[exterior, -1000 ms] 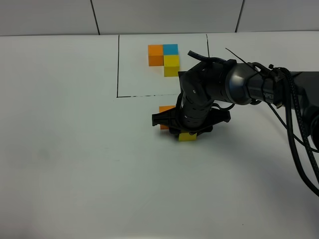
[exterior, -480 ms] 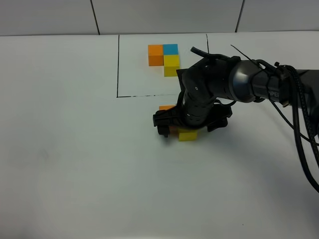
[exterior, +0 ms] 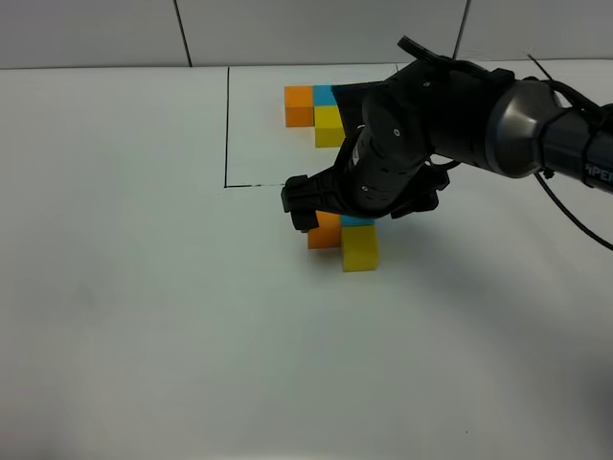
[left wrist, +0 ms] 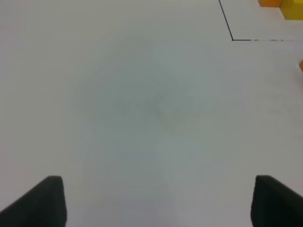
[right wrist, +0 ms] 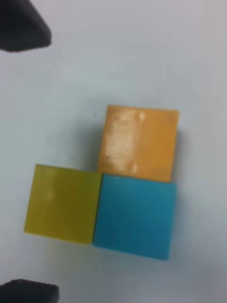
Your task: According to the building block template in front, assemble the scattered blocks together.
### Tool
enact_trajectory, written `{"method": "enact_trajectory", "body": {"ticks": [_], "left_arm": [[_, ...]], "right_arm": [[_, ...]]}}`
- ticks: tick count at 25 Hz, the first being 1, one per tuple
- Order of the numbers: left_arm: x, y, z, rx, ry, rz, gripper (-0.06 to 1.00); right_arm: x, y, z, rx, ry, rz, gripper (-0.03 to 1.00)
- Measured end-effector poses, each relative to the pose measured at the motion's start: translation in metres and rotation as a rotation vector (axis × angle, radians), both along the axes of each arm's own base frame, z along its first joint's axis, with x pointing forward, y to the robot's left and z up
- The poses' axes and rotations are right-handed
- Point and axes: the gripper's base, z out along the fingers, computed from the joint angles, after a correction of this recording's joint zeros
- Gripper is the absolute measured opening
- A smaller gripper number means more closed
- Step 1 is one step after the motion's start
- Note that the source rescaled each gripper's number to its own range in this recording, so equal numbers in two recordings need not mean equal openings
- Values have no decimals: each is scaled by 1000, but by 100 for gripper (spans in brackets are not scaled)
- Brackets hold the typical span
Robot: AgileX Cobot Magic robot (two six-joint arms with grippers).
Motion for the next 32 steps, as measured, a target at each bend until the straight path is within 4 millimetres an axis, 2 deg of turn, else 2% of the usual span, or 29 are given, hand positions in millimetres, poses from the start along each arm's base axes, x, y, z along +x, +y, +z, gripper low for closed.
{"method": "enact_trajectory", "body": {"ticks": [3, 5, 11, 15, 19, 24, 27, 32], "left_arm": [[0, 0, 0, 0, 0, 0, 80], [0, 0, 0, 0, 0, 0, 80], [0, 0, 0, 0, 0, 0, 80], [0, 0, 0, 0, 0, 0, 80], [0, 0, 0, 1, 0, -1, 80], [0, 0, 0, 1, 0, -1, 80], [0, 0, 0, 1, 0, -1, 80], [0, 0, 0, 1, 0, -1, 80]], "right_arm": [[7, -12, 3, -53, -43, 35, 97], [17, -27, 3, -74, -69, 45, 97], [47, -106, 3, -82, -60, 20, 97], [50, -154, 4, -55, -17, -8, 97], [34, -189, 24, -64, -76, -32, 97], [-4, -220, 57, -80, -201, -100, 97], [-31, -228, 80, -83, -294, -134, 97], [-93, -227, 114, -68, -395, -176, 97]]}}
